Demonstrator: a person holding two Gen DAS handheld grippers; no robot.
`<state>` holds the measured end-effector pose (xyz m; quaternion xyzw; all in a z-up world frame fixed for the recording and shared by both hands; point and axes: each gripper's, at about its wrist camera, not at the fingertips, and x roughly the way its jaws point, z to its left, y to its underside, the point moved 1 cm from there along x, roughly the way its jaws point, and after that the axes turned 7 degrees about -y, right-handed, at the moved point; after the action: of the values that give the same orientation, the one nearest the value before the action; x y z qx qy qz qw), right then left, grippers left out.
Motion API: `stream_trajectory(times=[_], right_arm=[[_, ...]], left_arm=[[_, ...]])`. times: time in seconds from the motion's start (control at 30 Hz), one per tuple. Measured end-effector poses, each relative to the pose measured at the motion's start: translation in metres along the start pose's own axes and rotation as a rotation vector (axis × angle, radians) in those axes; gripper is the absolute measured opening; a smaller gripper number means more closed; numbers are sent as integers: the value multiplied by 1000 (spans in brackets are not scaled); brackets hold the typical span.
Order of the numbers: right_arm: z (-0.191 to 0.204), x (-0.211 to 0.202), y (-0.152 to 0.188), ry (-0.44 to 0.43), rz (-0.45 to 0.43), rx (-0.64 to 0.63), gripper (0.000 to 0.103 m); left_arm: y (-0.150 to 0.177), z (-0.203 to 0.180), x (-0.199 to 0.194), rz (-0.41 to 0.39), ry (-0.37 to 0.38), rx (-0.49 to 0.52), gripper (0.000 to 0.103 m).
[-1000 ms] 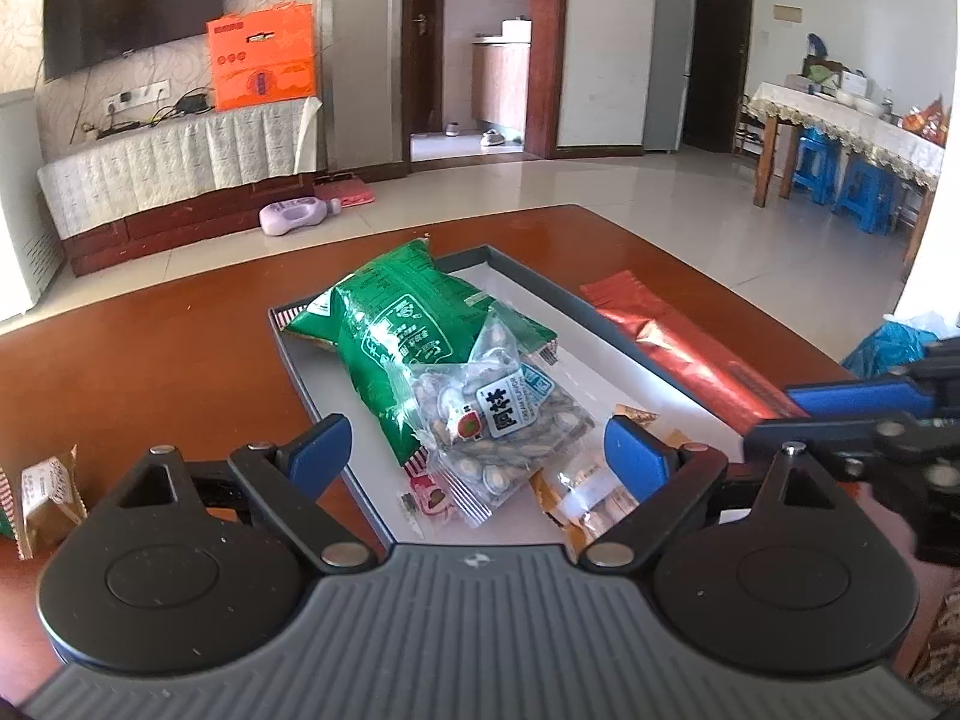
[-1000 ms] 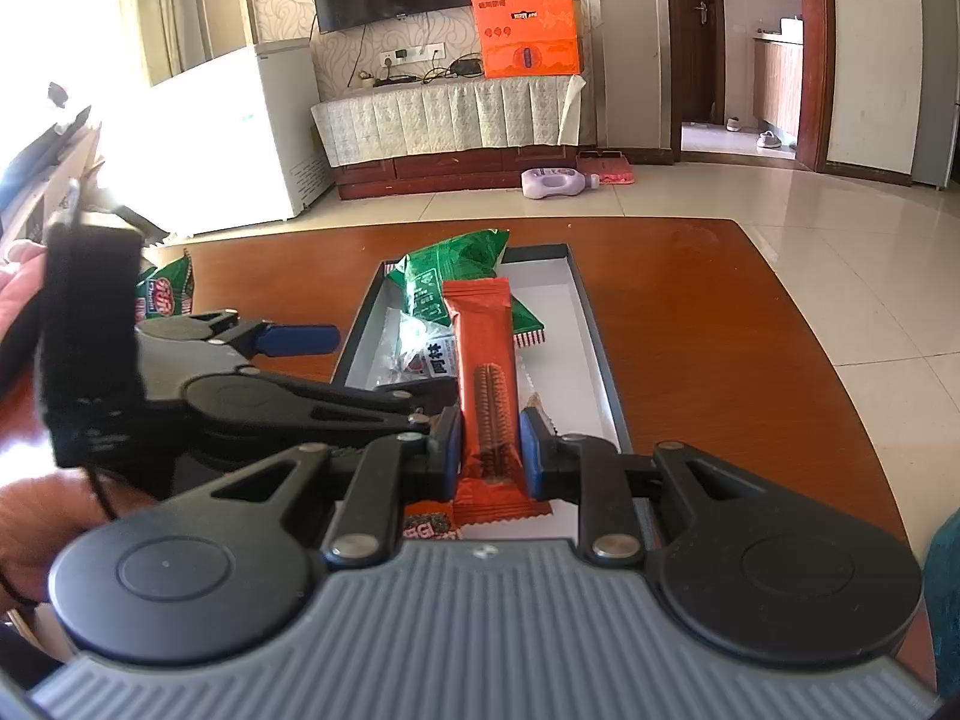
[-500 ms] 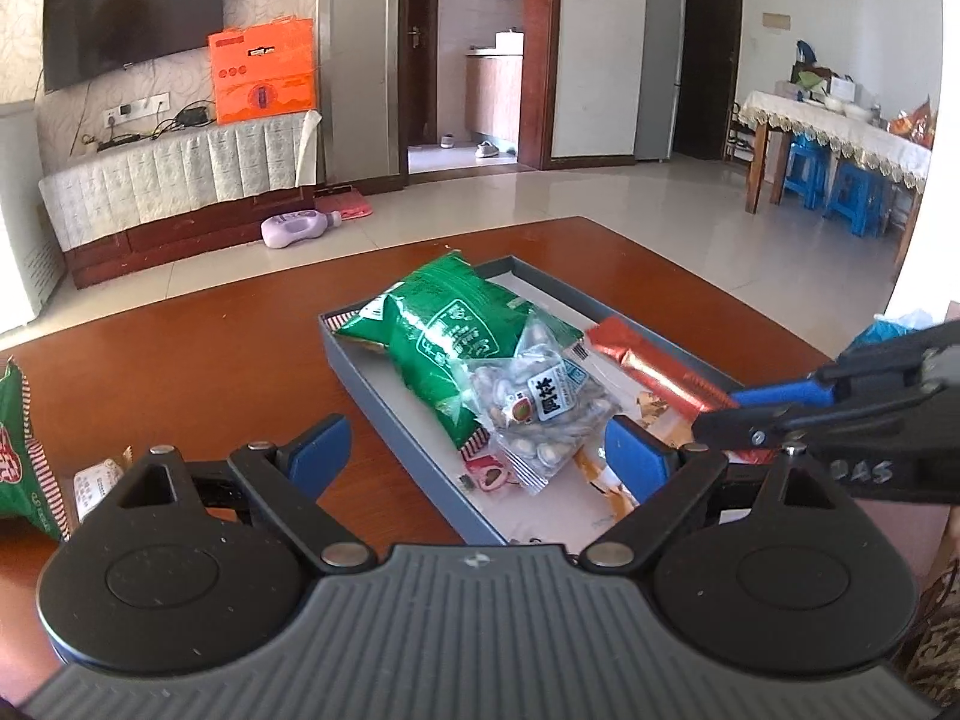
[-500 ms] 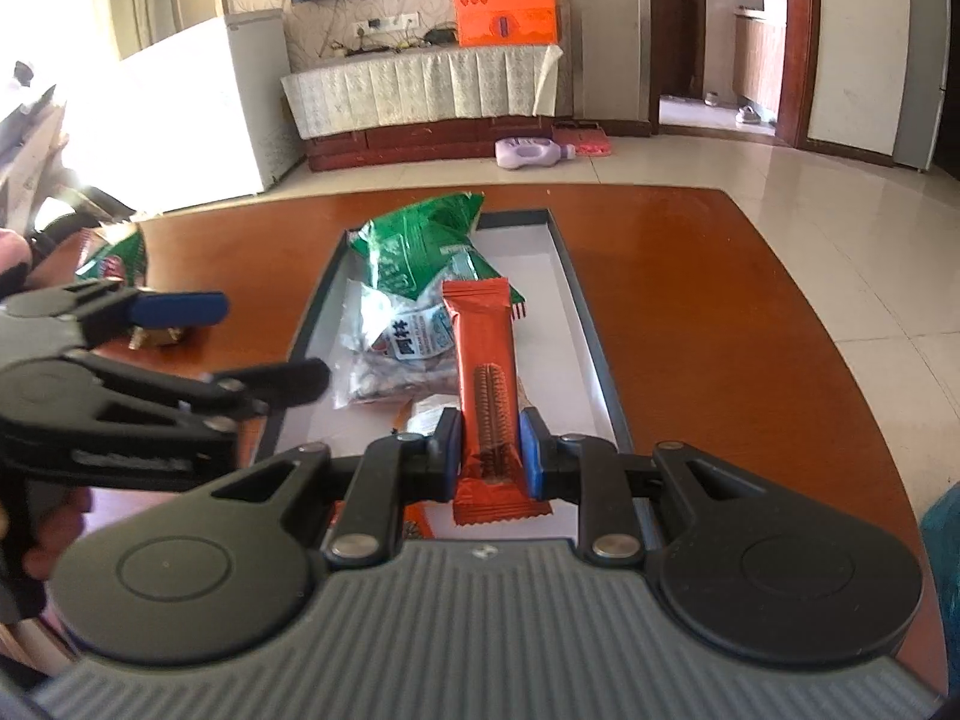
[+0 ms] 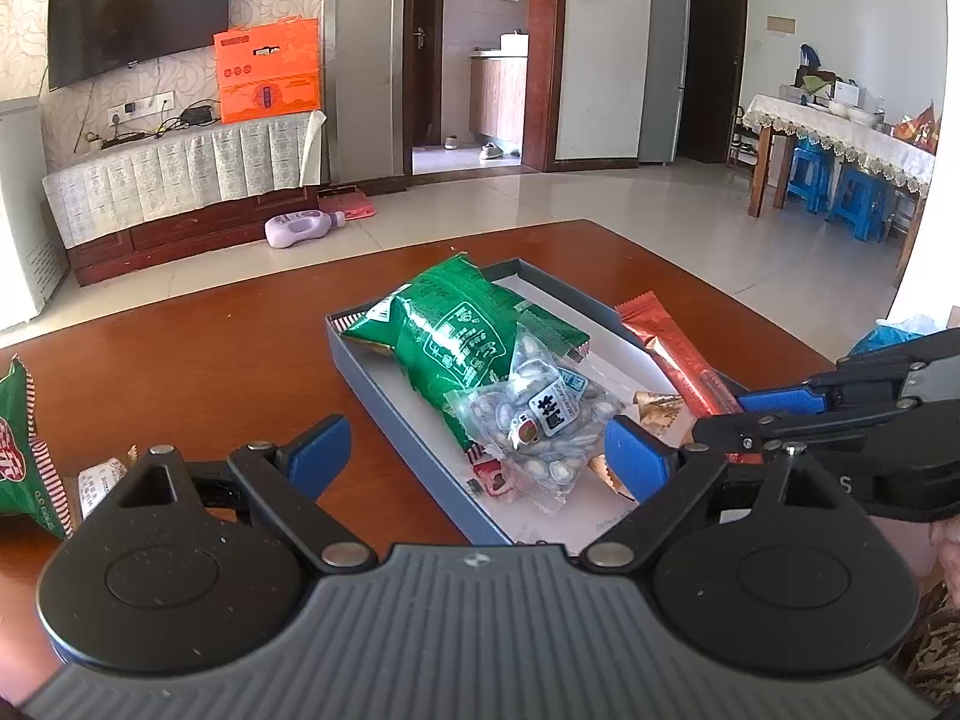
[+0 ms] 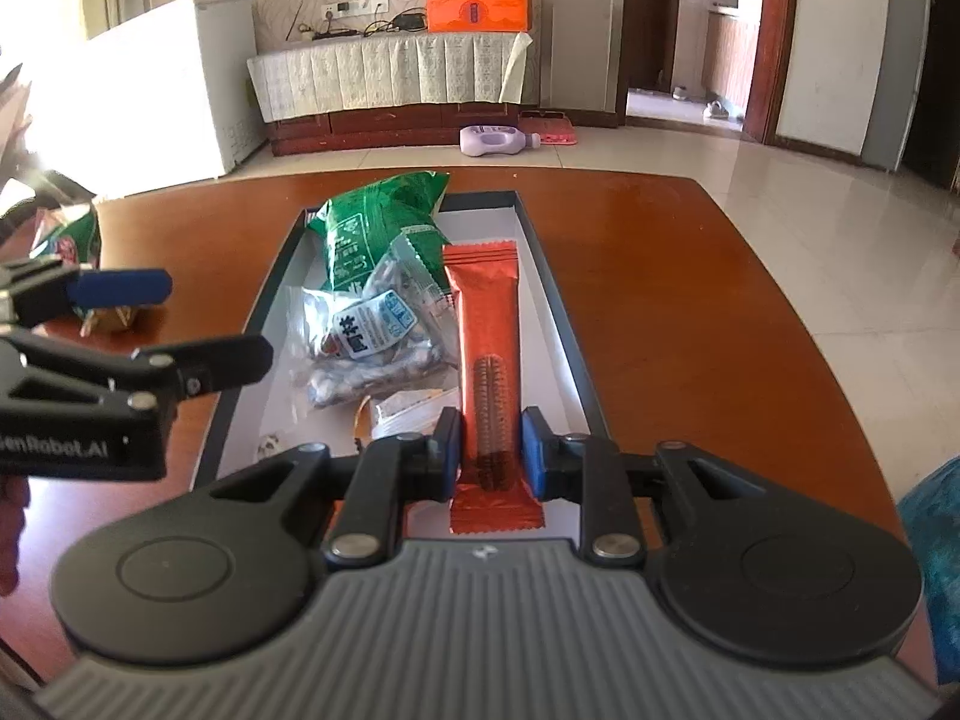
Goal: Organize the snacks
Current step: 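Open the left gripper while the right gripper opens, releasing both items in the tray, then grasp the green shrimp-chip bag with the left gripper while the right grasps the wrapped pastry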
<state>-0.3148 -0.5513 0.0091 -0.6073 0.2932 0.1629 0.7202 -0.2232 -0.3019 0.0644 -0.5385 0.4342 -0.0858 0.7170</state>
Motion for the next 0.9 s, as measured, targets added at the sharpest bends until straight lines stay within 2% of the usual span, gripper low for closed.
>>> stream_trajectory(times=[0.03,0.23,0.47,0.6,0.77,0.9], right_arm=[[0,-1,-1,-1,-5,-1,33],[6,-18,-4,5,-69,3,49],[24,-27,-10,-32,-128,-14,51],[40,-26,-16,-72,-166,-23,51],[63,-19,-24,-117,-188,-39,51],[82,-9,-28,-190,-194,-13,51]], left_arm=[[0,1,-1,0,-1,0,94],[-1,6,-4,-4,-6,-14,95],[-1,15,-11,-13,-22,-32,97],[-2,30,-18,-22,-55,-59,97],[1,65,-30,-46,-158,-102,97],[6,108,-41,-56,-299,-176,97]])
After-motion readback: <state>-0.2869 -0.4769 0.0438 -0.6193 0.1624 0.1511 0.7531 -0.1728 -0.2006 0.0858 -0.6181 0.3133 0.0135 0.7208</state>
